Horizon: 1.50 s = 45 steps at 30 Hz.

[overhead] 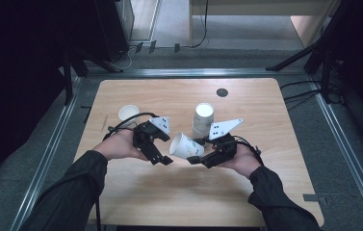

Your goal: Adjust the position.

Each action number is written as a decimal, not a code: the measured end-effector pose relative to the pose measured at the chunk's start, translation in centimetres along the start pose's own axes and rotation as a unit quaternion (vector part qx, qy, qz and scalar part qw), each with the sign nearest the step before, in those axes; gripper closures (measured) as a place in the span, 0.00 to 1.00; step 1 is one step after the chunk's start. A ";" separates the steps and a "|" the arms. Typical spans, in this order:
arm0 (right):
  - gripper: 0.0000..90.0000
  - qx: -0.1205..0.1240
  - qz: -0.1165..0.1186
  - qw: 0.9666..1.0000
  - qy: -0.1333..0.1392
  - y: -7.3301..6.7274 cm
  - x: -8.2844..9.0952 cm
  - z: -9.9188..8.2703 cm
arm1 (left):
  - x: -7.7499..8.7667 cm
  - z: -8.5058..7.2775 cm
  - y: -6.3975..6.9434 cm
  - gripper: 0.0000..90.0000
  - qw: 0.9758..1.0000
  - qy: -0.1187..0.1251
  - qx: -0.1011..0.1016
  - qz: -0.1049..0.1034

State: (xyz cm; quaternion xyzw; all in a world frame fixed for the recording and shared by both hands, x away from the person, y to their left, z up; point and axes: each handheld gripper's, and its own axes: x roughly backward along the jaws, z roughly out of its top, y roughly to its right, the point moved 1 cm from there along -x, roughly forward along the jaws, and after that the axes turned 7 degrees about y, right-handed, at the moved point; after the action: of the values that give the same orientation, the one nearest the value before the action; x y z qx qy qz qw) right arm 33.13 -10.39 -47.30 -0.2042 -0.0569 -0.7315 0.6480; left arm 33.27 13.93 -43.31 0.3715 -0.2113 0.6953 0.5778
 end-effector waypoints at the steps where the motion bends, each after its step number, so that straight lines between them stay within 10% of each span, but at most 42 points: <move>1: 0.38 0.001 -0.001 1.000 0.000 0.0 0.0 0.0 | 0.0 -0.2 0.0 0.14 1.000 0.007 0.005 -0.001; 18: 0.38 -0.006 0.005 1.000 0.004 0.1 0.2 -0.1 | -0.7 -2.6 0.1 0.14 0.991 0.114 0.063 -0.001; 26: 0.38 -0.009 0.007 1.000 0.002 0.3 0.1 -0.4 | -1.6 -3.6 0.2 0.14 0.981 0.163 0.101 -0.008; 45: 0.38 -0.016 0.018 1.000 -0.003 0.5 -0.1 -0.7 | -2.0 -3.6 0.6 0.14 0.971 0.215 0.108 -0.008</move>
State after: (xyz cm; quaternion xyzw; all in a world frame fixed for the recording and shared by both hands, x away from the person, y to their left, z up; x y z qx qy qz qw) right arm 33.43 -10.56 -48.05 -0.2176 -0.0438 -0.7201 0.6574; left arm 31.86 15.11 -47.10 0.2749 -0.0025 0.7731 0.5717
